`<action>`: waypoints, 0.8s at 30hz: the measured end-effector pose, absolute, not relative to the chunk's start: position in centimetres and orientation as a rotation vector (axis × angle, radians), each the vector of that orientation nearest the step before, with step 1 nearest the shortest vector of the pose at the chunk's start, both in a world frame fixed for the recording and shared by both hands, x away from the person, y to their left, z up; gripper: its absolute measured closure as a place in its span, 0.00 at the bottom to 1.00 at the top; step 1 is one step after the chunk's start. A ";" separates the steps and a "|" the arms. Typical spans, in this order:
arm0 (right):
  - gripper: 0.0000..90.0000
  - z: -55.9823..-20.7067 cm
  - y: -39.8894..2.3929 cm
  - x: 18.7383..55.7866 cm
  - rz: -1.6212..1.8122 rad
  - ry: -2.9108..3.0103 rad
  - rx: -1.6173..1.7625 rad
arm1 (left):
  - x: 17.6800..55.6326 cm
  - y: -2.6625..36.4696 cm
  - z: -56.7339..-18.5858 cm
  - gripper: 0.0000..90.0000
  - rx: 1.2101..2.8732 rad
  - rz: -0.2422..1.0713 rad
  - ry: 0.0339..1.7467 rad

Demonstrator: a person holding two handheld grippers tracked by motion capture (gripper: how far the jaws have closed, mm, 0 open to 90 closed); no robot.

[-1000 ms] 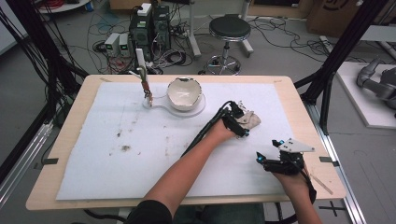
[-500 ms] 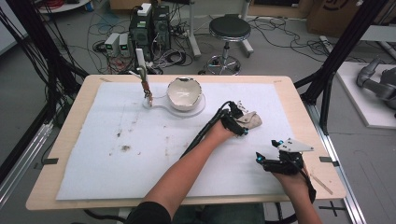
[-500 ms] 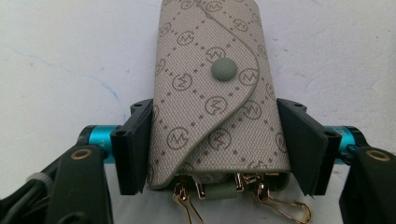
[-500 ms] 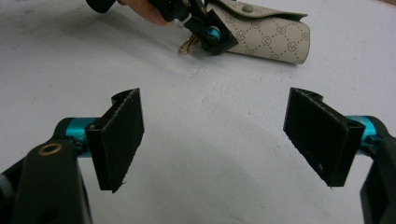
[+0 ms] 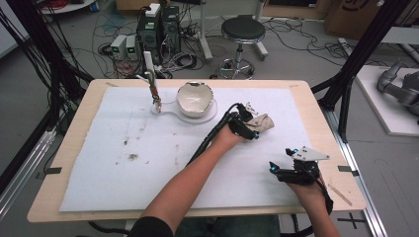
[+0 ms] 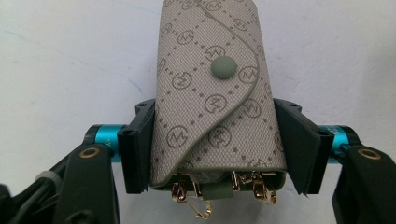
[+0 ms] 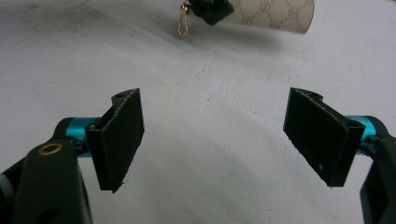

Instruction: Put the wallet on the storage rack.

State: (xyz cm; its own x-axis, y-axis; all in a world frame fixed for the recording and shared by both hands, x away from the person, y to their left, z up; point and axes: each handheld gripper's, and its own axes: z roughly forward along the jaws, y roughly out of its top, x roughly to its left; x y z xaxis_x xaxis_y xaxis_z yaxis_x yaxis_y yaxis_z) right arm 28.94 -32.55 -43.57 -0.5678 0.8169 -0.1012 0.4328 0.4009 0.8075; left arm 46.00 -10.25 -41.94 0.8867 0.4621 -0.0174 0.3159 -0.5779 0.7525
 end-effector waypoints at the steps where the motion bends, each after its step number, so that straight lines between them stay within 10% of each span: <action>1: 0.23 -43.6 -32.5 29.0 1.039 2.176 1.062 | 45.9 -9.9 -41.5 0.39 2.231 0.236 0.545; 24: 0.23 -43.6 -31.2 29.3 1.022 2.205 1.030 | 44.0 2.6 -33.7 0.40 2.116 0.411 0.632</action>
State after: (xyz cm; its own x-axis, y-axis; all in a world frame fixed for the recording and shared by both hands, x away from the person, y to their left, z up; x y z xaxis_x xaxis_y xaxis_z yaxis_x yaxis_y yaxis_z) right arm 29.26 -31.19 -43.64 -0.5909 0.7980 -0.1186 0.4251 0.4330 0.7948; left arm 43.96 2.64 -33.73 0.8168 0.5738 0.0605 0.2881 -0.4964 0.8189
